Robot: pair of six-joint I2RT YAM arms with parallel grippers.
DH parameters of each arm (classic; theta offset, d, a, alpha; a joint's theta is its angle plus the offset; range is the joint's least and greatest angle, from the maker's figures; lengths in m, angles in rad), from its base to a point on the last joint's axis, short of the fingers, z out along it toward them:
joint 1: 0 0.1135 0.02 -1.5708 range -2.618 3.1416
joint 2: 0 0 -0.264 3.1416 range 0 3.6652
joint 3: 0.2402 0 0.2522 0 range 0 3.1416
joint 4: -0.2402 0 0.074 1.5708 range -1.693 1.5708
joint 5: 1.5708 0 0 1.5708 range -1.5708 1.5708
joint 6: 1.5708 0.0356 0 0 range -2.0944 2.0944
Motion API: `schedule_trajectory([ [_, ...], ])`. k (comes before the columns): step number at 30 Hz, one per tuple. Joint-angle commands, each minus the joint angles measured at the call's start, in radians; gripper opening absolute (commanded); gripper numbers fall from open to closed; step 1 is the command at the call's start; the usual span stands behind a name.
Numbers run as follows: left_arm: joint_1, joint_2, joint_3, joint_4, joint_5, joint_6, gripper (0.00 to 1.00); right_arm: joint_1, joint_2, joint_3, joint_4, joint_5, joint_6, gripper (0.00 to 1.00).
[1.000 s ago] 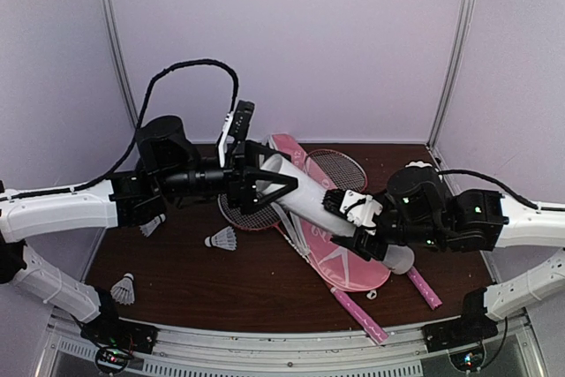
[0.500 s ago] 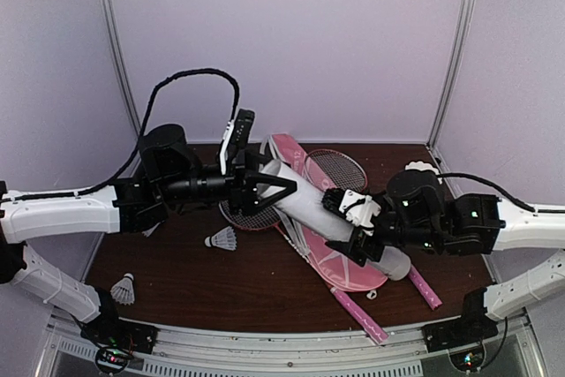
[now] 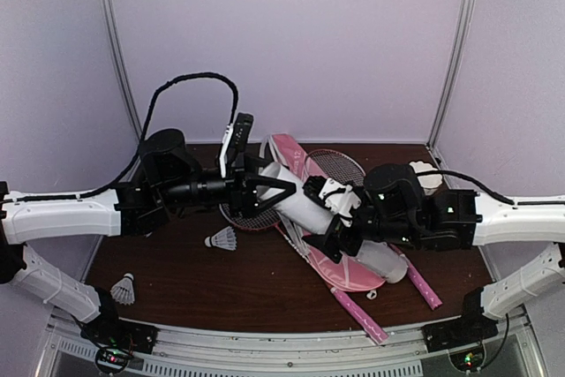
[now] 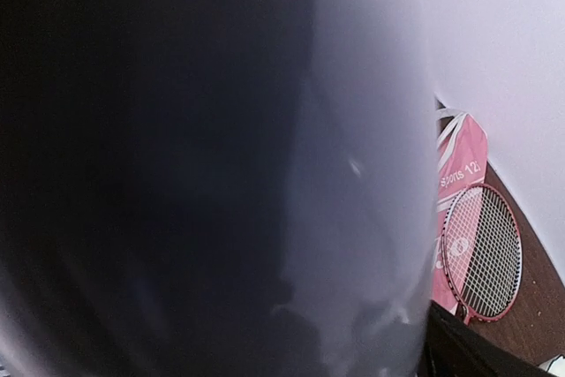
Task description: Pack up the badminton gear
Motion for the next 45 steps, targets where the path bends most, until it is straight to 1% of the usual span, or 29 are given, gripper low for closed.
schedule_trajectory([
  [1,-0.008,-0.025,0.010,0.111,0.008,-0.006,0.46,0.005,0.026,0.054,0.025,-0.026,0.029,0.94],
  [3,-0.008,-0.026,0.010,0.110,0.013,-0.002,0.46,0.006,0.023,0.049,0.040,-0.030,0.037,0.90],
  [6,-0.008,-0.032,0.007,0.114,0.011,-0.005,0.46,0.004,0.011,0.032,0.051,-0.025,0.036,0.79],
  [11,-0.008,-0.039,-0.005,0.133,0.011,-0.014,0.46,-0.004,-0.020,-0.012,0.065,-0.025,0.039,0.67],
  [12,-0.008,-0.039,-0.006,0.136,0.016,-0.014,0.48,-0.006,-0.025,-0.019,0.061,-0.025,0.037,0.65],
  [14,-0.008,-0.044,-0.006,0.131,0.015,-0.011,0.56,-0.011,-0.037,-0.027,0.051,-0.024,0.033,0.61],
  [15,-0.008,-0.048,-0.003,0.118,0.015,-0.002,0.62,-0.012,-0.042,-0.030,0.045,-0.020,0.030,0.60],
  [17,-0.007,-0.064,0.017,0.066,0.021,0.039,0.79,-0.017,-0.057,-0.032,0.024,-0.016,0.024,0.59],
  [18,-0.004,-0.076,0.028,0.028,0.019,0.060,0.84,-0.020,-0.065,-0.031,0.013,-0.013,0.020,0.59],
  [20,0.008,-0.106,0.050,-0.047,0.013,0.088,0.92,-0.025,-0.083,-0.028,-0.016,-0.010,0.011,0.58],
  [21,0.019,-0.122,0.055,-0.076,0.010,0.095,0.95,-0.027,-0.092,-0.025,-0.033,-0.007,0.007,0.58],
  [23,0.037,-0.164,0.058,-0.134,0.008,0.124,0.96,-0.035,-0.110,-0.020,-0.067,-0.004,0.002,0.57],
  [25,0.046,-0.198,0.063,-0.215,0.032,0.204,0.96,-0.036,-0.132,-0.023,-0.092,-0.003,-0.010,0.57],
  [27,0.047,-0.226,0.086,-0.349,0.078,0.363,0.95,-0.038,-0.146,-0.015,-0.130,-0.013,-0.030,0.57],
  [28,0.046,-0.239,0.091,-0.414,0.079,0.431,0.93,-0.038,-0.150,-0.006,-0.154,-0.015,-0.040,0.57],
  [30,0.040,-0.257,0.082,-0.484,0.073,0.542,0.85,-0.038,-0.157,0.010,-0.204,-0.021,-0.058,0.57],
  [32,0.019,-0.270,0.066,-0.521,0.033,0.625,0.78,-0.038,-0.167,0.017,-0.235,-0.030,-0.076,0.57],
  [37,-0.020,-0.256,0.054,-0.500,0.061,0.705,0.59,-0.037,-0.170,0.035,-0.298,-0.070,-0.103,0.56],
  [41,-0.053,-0.183,0.108,-0.550,0.065,0.752,0.49,-0.037,-0.161,0.045,-0.313,-0.094,-0.112,0.55],
  [45,-0.076,-0.119,0.140,-0.559,0.064,0.763,0.42,-0.036,-0.151,0.051,-0.317,-0.107,-0.117,0.54],
])
